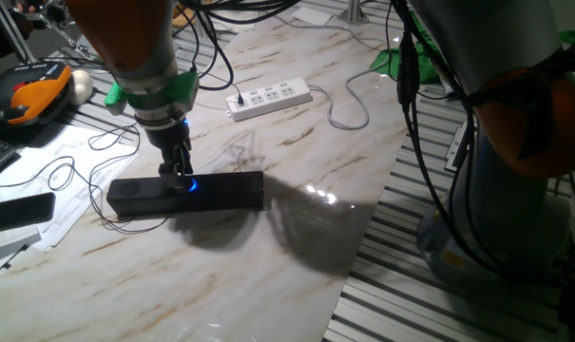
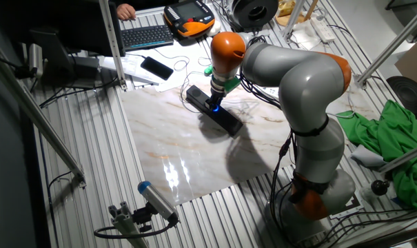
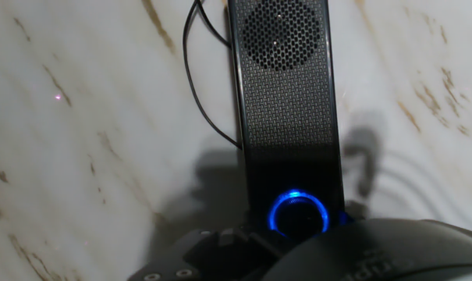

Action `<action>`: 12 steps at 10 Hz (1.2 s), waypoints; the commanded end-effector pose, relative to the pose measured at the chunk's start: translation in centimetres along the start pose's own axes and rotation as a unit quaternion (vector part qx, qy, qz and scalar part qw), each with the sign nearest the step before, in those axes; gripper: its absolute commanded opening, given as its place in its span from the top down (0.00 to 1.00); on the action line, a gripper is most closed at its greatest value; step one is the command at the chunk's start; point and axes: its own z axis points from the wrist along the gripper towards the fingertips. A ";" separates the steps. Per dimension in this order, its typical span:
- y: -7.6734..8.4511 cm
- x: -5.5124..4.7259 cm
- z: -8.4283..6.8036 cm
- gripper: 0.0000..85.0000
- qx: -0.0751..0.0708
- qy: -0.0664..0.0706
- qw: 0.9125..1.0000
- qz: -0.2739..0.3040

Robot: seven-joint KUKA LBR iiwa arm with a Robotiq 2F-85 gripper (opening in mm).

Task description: Turn the knob to increase the volume of the speaker

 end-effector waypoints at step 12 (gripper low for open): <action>-0.1 0.0 0.0 0.60 -0.001 -0.004 1.000 0.001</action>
